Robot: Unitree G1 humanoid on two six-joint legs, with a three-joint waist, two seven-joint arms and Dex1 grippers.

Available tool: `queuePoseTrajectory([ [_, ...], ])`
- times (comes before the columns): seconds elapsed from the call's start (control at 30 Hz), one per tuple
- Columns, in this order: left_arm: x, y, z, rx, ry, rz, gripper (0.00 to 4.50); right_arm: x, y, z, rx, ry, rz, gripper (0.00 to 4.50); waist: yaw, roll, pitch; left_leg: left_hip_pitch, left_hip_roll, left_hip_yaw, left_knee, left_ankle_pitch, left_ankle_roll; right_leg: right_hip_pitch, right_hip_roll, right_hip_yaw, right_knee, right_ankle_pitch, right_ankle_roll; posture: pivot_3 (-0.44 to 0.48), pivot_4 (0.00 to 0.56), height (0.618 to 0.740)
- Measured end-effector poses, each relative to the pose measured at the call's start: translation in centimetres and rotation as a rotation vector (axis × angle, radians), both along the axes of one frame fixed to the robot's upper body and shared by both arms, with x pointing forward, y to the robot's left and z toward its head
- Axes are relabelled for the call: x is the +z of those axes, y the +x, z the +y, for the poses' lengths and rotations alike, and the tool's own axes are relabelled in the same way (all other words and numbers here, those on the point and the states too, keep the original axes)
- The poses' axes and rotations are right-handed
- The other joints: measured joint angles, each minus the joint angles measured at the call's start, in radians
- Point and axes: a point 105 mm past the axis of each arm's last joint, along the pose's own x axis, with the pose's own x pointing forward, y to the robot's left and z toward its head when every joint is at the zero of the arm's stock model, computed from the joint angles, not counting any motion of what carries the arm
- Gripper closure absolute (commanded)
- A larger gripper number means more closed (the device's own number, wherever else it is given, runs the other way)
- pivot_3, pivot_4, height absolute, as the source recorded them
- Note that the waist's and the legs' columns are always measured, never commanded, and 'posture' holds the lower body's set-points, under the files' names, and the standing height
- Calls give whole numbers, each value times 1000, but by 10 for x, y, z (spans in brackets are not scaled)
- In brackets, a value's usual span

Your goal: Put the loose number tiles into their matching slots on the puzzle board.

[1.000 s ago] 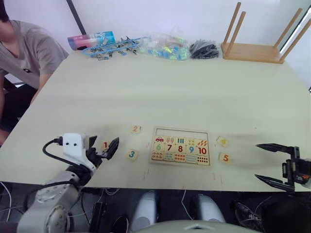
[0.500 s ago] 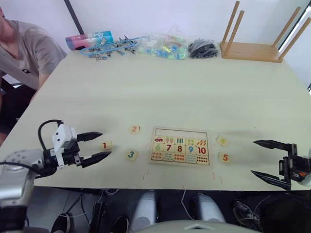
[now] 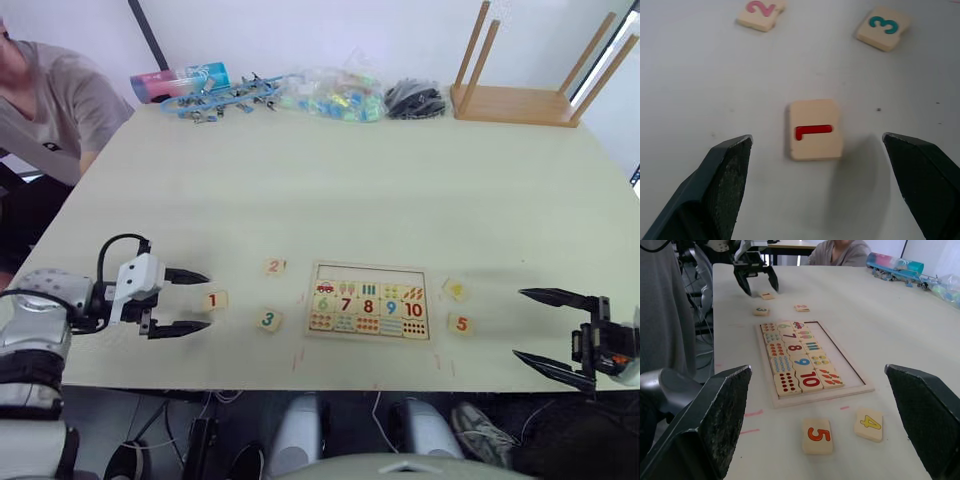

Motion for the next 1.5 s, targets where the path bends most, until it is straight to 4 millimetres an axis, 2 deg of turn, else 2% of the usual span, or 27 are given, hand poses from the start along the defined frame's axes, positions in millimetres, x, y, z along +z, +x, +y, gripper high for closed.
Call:
queuePoseTrajectory([
  [0.33,-5,4,-4,7,-36,32,75,0,1,1,8,-12,-8,0,0,0,0,0,0,0,0,0,0,0,0,1,0,1,1,0,150,737],
  [0.5,-6,7,-18,-31,-65,37,75,-1,1,1,7,-10,-8,0,0,0,0,0,0,0,0,0,0,0,0,1,0,1,2,0,150,737],
  [0.67,-7,9,-24,-45,-66,42,75,-3,1,-1,2,-8,1,0,0,0,1,0,0,1,0,0,0,0,0,1,0,1,2,0,150,737],
  [0.9,-6,9,-19,-23,-66,41,75,-4,0,-1,14,-12,2,0,-1,0,1,0,0,0,0,0,0,0,0,1,0,1,2,0,150,737],
  [1.2,-5,2,-2,34,-47,40,75,-8,-1,-6,9,-15,8,0,-1,0,1,0,1,0,0,0,0,0,0,1,0,1,2,0,150,737],
  [1.5,-7,3,1,38,-46,23,75,-11,-1,-9,14,-19,5,0,-1,0,1,1,0,1,0,0,0,0,0,1,1,1,2,0,150,737],
])
